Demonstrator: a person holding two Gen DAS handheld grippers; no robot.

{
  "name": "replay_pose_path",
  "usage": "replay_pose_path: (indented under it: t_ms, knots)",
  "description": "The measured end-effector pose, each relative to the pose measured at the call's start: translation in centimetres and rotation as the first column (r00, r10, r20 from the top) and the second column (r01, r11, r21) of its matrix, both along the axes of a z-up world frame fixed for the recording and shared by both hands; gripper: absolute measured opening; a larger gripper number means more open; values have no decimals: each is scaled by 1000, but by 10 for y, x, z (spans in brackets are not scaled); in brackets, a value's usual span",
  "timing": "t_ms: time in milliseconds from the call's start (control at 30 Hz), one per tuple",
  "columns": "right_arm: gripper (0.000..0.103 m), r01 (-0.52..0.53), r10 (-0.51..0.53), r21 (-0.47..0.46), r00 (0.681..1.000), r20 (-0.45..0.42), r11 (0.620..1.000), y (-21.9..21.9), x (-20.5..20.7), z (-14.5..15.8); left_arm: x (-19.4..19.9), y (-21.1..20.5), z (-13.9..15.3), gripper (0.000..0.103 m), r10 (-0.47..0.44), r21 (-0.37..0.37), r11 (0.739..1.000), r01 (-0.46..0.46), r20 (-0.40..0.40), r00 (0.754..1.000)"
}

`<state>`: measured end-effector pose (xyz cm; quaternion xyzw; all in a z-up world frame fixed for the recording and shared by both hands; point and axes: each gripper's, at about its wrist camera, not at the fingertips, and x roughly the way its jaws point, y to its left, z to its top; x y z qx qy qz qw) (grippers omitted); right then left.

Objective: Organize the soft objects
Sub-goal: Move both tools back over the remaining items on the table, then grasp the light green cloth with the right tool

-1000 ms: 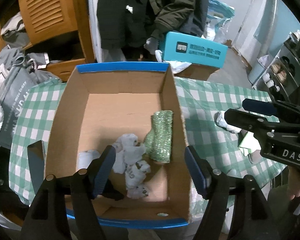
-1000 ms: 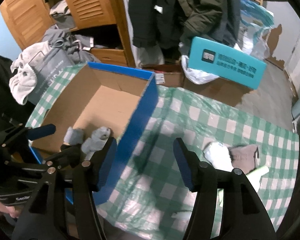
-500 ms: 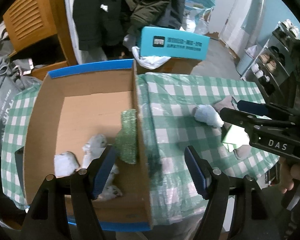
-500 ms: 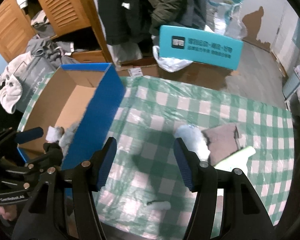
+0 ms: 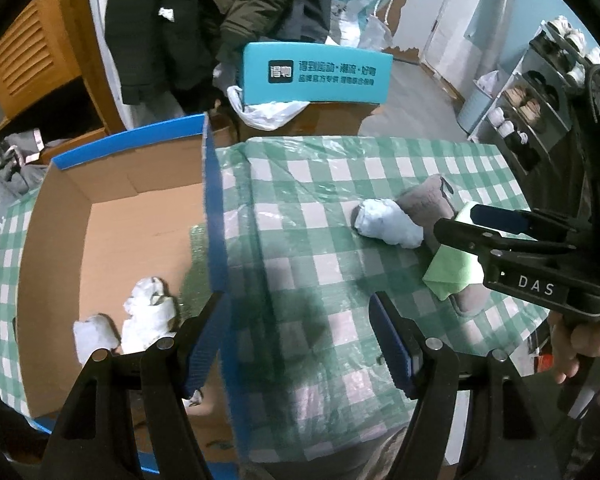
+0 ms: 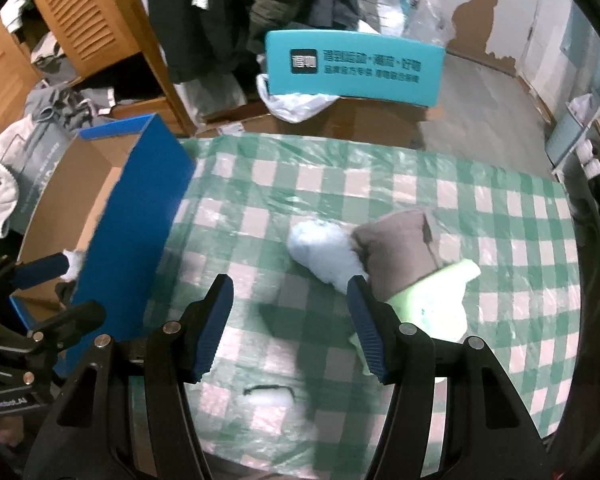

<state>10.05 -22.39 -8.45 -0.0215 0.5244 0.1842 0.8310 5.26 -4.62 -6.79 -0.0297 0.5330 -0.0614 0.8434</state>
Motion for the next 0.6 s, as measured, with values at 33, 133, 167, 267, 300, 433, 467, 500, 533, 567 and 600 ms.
replay_pose_path:
  t_ms: [33,133,167,267,300,433,467,500,533,567,600]
  knots:
    - [59,11,-11,-4,1000,-2,1000,-5,1,-2,1,-3,-1,73,-4,0,1000,4,-1,1000]
    - [59,40,-40,-11,999,-12,999,-17,6,-8,6,-13,-4,73,-17,3,1000,18,-5,1000]
    - [59,49,-49,-13,999,-15,999,-21,7,-9,7,-15,-6,73,-21,4,1000,21,-6,1000]
    - [59,90,-91,-34,996,-23,995,-35,11,-18,12,-23,-9,73,-26,2,1000,26,-7,1000]
    - [59,107,-108,-39,994,-25,993,-40,13,-21,13,-25,-10,73,-28,1,1000,28,-8,1000]
    - [59,143,-146,-57,988,-59,988,-54,20,-38,21,-33,-15,73,-37,4,999,37,-17,999]
    - [59,147,-150,-59,987,-64,987,-56,22,-41,23,-35,-16,73,-39,2,999,39,-18,999]
    - [59,150,-154,-59,986,-69,987,-58,23,-43,25,-37,-18,73,-41,-1,999,41,-21,999]
    - [59,154,-159,-61,985,-73,986,-61,24,-46,27,-39,-20,73,-43,-2,999,43,-24,999]
    - [59,156,-161,-62,984,-75,986,-61,25,-48,29,-40,-21,73,-44,-3,999,44,-26,999]
    - [59,156,-161,-62,984,-78,986,-62,26,-50,30,-41,-23,73,-45,-3,999,45,-28,999]
